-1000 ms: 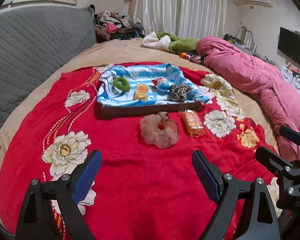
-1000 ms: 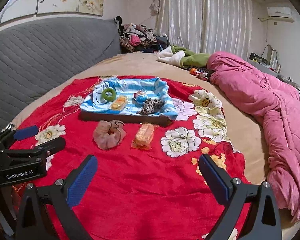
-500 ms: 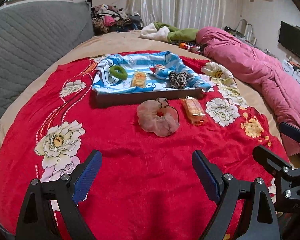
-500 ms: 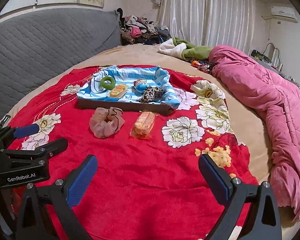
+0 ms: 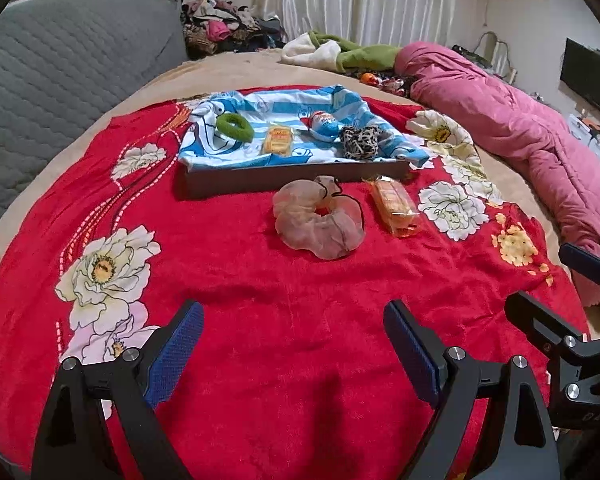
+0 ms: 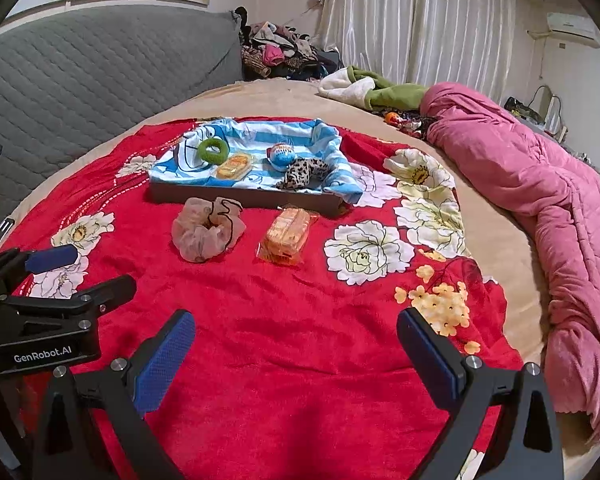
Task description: Organize objects
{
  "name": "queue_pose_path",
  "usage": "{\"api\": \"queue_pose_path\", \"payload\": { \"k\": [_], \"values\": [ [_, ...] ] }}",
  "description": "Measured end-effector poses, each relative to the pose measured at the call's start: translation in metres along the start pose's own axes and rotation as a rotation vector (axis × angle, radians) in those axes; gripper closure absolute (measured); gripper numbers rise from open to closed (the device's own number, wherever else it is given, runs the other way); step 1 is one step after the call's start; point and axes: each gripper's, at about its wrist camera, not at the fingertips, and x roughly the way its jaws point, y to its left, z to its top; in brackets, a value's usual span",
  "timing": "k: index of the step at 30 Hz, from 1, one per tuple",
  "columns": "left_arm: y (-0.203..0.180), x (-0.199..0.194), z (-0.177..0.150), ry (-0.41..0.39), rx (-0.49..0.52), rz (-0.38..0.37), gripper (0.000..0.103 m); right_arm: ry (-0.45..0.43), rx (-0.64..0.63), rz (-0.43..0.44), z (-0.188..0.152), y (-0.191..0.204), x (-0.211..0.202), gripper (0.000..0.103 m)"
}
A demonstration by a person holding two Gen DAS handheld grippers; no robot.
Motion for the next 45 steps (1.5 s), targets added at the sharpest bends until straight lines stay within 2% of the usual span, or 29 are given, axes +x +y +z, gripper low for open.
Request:
{"api": "queue_pose_path", "payload": {
  "k": [19, 45],
  "values": [
    [0.005, 0.039, -0.003, 0.060, -0.008, -0.008, 0.011, 0.055, -0.019, -0.001, -0.007, 0.001, 0.038, 0.001],
    [0.006, 0.062, 0.017, 0.068, -0.006, -0.004, 0.011, 0.081, -0.015, 0.015, 0.008, -0.002, 0.068, 0.001]
  ]
}}
